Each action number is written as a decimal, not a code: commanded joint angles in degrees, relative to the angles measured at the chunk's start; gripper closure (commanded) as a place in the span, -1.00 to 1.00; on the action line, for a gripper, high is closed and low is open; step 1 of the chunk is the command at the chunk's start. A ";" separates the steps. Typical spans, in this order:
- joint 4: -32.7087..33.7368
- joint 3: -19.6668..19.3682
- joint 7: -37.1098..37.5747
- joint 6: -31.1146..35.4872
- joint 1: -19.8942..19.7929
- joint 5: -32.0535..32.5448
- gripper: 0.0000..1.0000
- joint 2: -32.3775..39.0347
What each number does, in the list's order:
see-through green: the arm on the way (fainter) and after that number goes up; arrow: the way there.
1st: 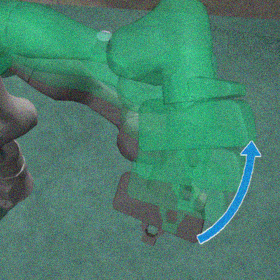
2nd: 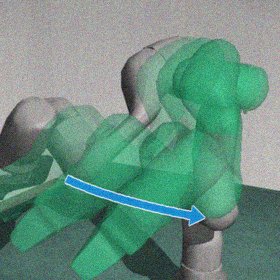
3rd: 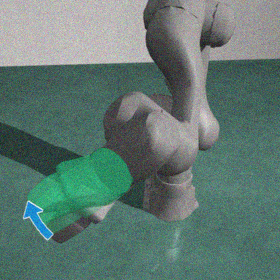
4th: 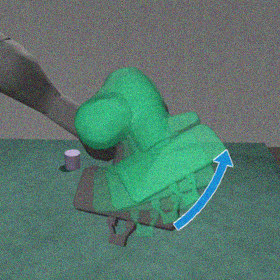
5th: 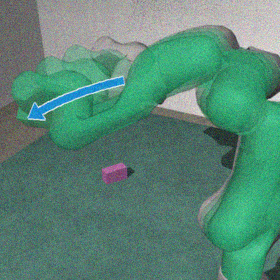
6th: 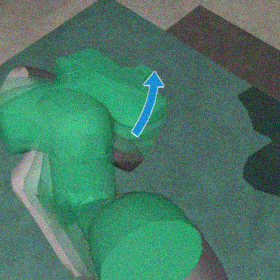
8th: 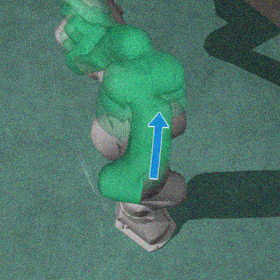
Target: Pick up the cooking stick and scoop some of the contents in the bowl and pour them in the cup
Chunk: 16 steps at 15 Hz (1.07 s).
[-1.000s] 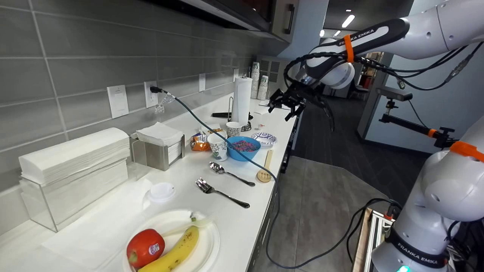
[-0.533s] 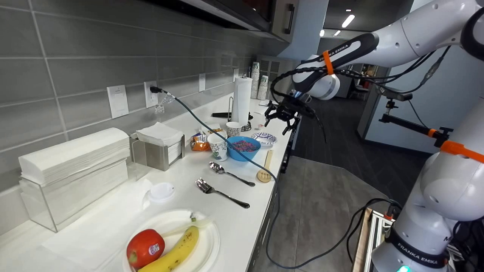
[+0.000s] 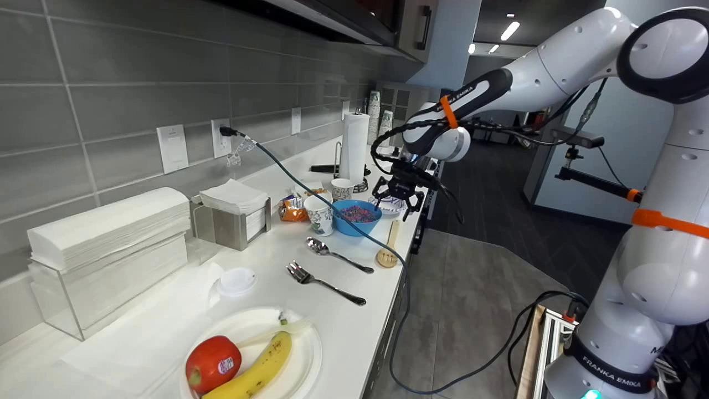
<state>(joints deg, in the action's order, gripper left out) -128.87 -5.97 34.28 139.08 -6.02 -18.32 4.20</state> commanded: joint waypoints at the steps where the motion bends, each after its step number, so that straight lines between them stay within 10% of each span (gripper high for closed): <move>1: 1.96 -0.24 3.95 -2.92 0.68 0.84 -1.00 3.53; 16: 1.03 -1.12 8.14 0.06 1.38 5.69 -1.00 3.76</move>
<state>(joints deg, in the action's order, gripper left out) -127.50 -6.34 40.68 138.00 -5.38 -15.00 8.73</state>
